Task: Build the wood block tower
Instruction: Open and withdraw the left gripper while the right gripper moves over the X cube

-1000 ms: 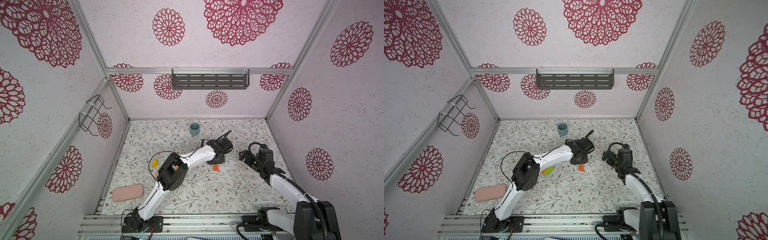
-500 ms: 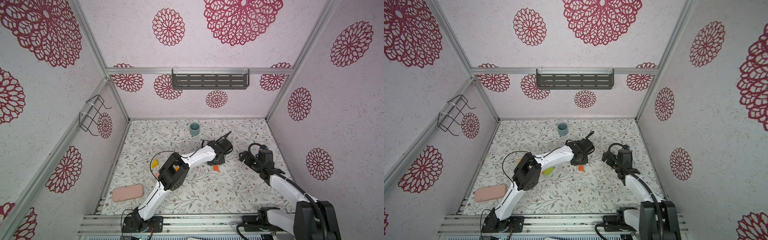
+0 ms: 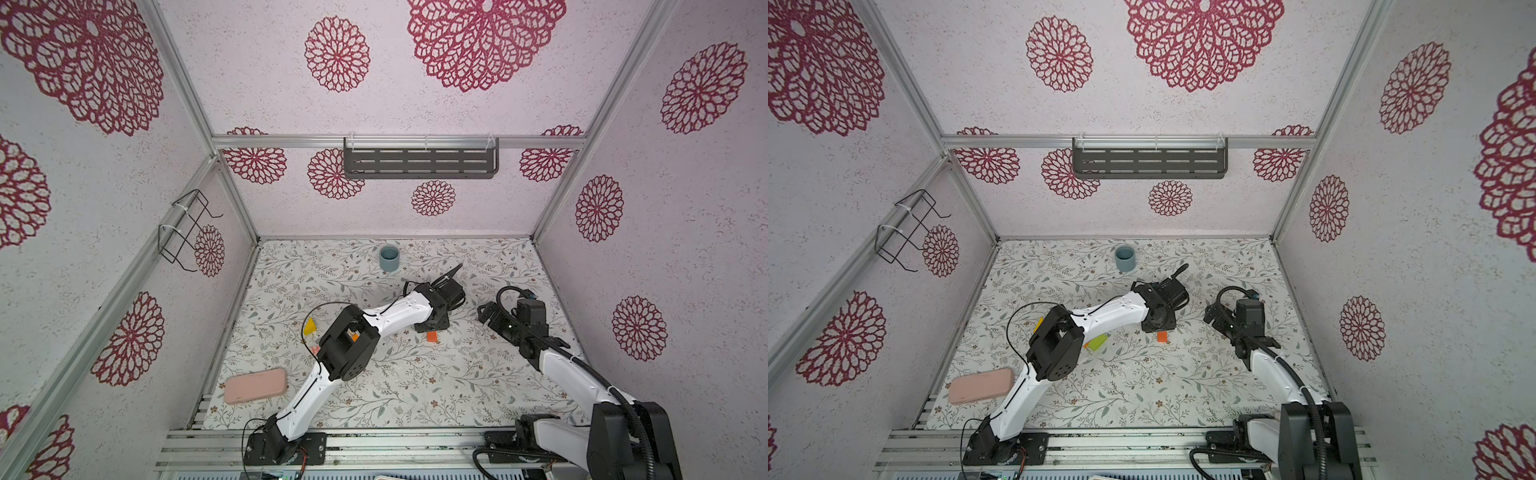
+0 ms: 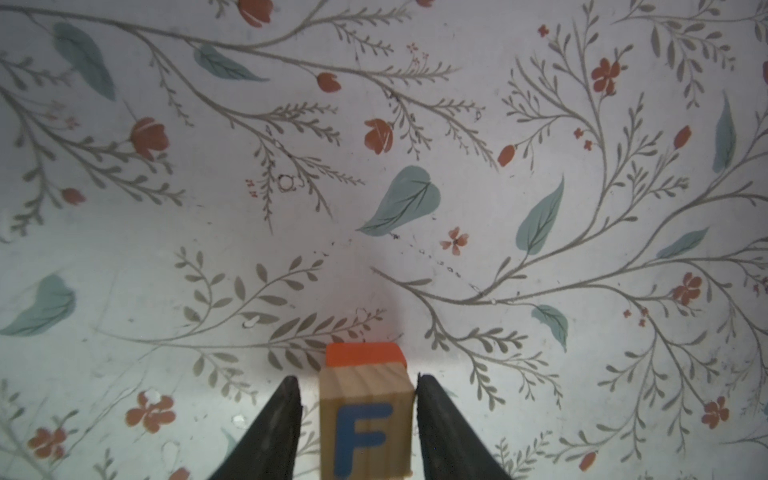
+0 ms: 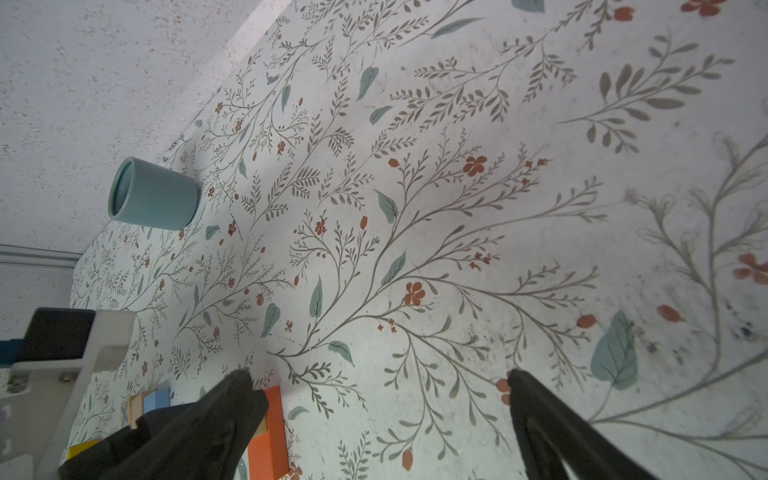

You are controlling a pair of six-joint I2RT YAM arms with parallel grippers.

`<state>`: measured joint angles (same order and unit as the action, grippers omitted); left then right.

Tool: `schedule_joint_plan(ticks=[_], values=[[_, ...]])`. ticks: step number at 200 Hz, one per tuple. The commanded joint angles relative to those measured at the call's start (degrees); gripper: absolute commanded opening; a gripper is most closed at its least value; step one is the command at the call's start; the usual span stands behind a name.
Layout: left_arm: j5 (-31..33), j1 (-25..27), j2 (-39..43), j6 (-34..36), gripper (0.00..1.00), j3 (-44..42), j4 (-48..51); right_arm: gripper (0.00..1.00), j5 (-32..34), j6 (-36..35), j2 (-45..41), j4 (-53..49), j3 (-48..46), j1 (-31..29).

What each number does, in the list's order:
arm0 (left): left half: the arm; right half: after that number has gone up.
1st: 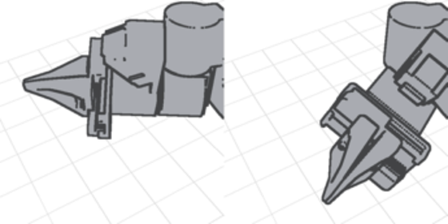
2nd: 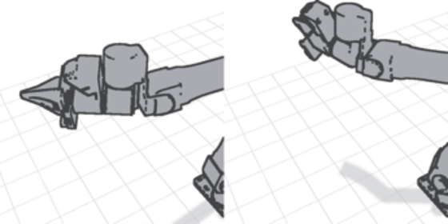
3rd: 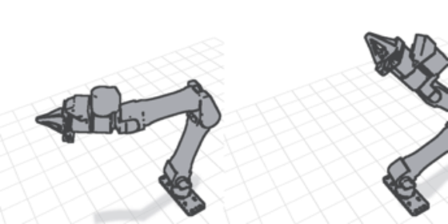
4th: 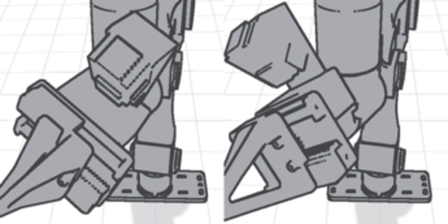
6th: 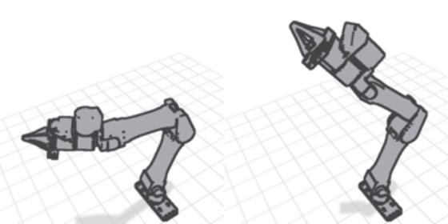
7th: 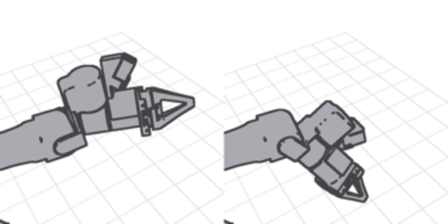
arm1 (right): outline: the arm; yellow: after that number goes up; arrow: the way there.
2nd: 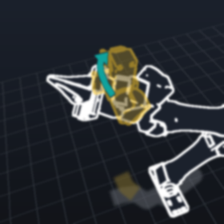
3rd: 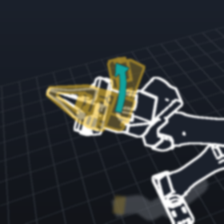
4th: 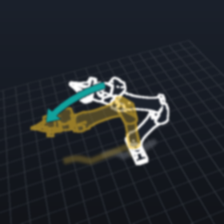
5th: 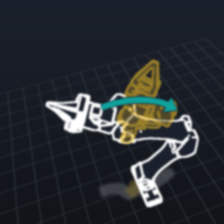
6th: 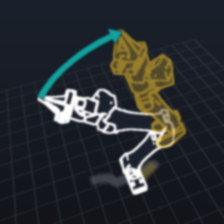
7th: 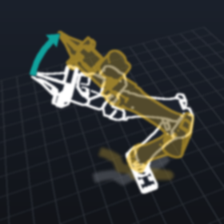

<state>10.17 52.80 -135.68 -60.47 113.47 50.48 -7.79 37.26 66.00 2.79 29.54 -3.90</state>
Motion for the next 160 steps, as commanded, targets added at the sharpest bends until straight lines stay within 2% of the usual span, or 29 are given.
schedule_joint_plan(ticks=[1, 11, 23, 38, 42, 94, 134, 160], values=[[0.7, 0.3, -0.5, -0.6, 0.51, 1.3, 0.2, 0.99, -0.3, -0.4, -0.3, 1.5, 0.1, 0.3], [1.0, 0.2, -0.3, -0.6, 0.54, 1.3, 0.2, 0.99, -0.3, -0.4, -0.3, 1.5, 0.1, 0.3], [1.6, 0.3, 0.0, -0.3, 0.62, 1.3, 0.2, 0.99, -0.6, -0.8, -0.4, 1.4, 0.1, 0.3], [3.2, 0.4, 0.9, 0.5, 0.94, 1.2, 0.6, 0.99, -0.4, -1.6, -1.1, 1.3, 0.0, 0.3], [3.5, 0.4, 1.2, 0.6, 0.99, 1.2, 0.8, 0.99, -0.4, -1.9, -1.2, 1.3, 0.0, 0.3], [8.7, -1.6, 9.8, 3.7, 0.97, -1.6, 3.1, 0.99, 2.5, -5.9, -4.0, -6.0, 3.8, 0.3], [10.6, -5.8, 25.9, 5.8, 0.97, -14.8, -0.3, 0.94, 2.8, -9.3, -3.3, -14.6, 10.5, -1.5], [12.1, -9.6, 36.8, 7.4, 0.97, -24.5, -1.3, 0.92, 8.6, -12.3, 2.0, -22.2, 18.8, -9.0]])
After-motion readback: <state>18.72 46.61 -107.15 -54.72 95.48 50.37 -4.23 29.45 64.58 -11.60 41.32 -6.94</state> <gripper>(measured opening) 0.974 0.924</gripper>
